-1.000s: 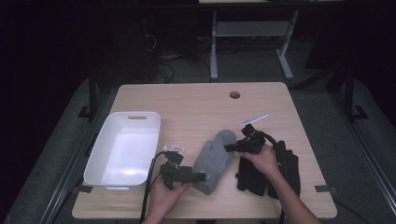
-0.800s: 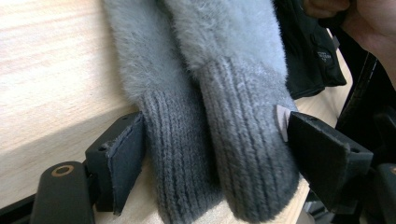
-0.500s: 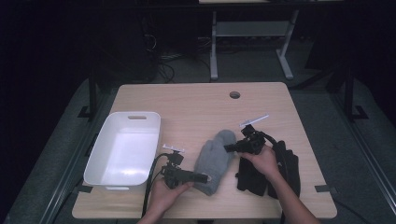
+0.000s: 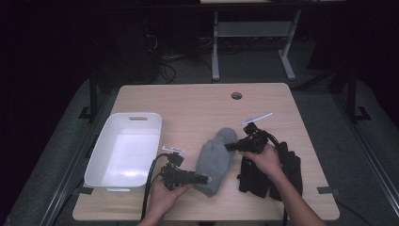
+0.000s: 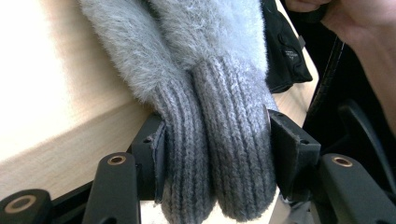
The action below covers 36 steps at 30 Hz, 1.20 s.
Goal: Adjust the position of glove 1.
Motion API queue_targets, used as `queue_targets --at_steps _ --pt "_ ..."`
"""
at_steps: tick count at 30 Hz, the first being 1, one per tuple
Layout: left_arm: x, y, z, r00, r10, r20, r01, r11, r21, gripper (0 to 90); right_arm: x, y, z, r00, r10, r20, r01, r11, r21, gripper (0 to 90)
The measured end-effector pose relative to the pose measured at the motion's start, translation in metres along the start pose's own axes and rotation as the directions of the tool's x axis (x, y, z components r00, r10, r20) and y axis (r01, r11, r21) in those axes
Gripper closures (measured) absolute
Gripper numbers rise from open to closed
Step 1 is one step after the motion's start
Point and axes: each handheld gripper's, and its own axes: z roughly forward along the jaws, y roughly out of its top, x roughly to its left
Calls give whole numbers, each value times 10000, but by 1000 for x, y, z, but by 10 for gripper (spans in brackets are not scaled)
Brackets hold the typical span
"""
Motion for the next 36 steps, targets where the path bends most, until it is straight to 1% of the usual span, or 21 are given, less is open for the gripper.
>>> queue_targets --at_steps 1,3,6,11,16,17,20,21,22,24,26,27,30,32,34,36 --pt "-1 0 -1 10000 69 -52 -69 10000 -6 450 1 1 -1 10000 0 -13 0 10000 -11 761" --pt "-1 0 -2 10000 86 -23 -86 10000 -27 450 1 2 -4 9999 32 -108 -32 10000 -73 762" --pt "-3 0 -5 9997 230 -62 -231 9997 -116 450 3 5 -6 9999 46 -137 -47 10000 -45 762" --pt "-10 2 -14 9988 464 -132 -469 9982 -381 449 11 14 -14 9998 -115 -181 111 9997 -199 762" --pt "-17 5 -22 9979 635 -157 -643 9964 -552 449 16 21 -20 9994 -90 -345 78 9994 -339 762" --pt "-19 5 -23 9981 593 -166 -602 9962 -630 449 17 22 -21 9993 -100 -349 87 9993 -353 762" --pt "-22 8 -27 9970 734 -245 -750 9946 -719 448 19 27 -25 9990 -143 -421 123 9988 -472 762" --pt "-23 9 -28 9966 784 -242 -800 9941 -735 448 20 29 -26 9990 -148 -432 129 9990 -437 762" --pt "-24 10 -29 9967 776 -253 -793 9937 -796 448 21 30 -28 9988 -149 -462 127 9987 -484 761" --pt "-26 11 -32 9953 928 -278 -949 9920 -834 448 22 34 -31 9986 -179 -503 151 9983 -560 761" --pt "-28 13 -35 9949 960 -311 -984 9911 -894 446 24 36 -34 9983 -205 -554 166 9975 -690 761" --pt "-29 14 -36 9939 1051 -328 -1077 9900 -910 446 25 38 -35 9981 -198 -577 156 9972 -728 761" --pt "-32 15 -42 9927 1151 -352 -1180 9884 -955 445 28 41 -38 9978 -220 -628 167 9964 -828 761" --pt "-33 16 -45 9927 1161 -335 -1189 9877 -1018 442 30 44 -39 9972 -213 -714 151 9961 -873 761" --pt "-34 16 -50 9911 1268 -415 -1306 9857 -1069 442 33 48 -40 9962 -190 -848 106 9951 -985 761" --pt "-34 17 -54 9912 1257 -420 -1298 9850 -1136 442 35 52 -40 9954 -210 -937 119 9952 -970 761"
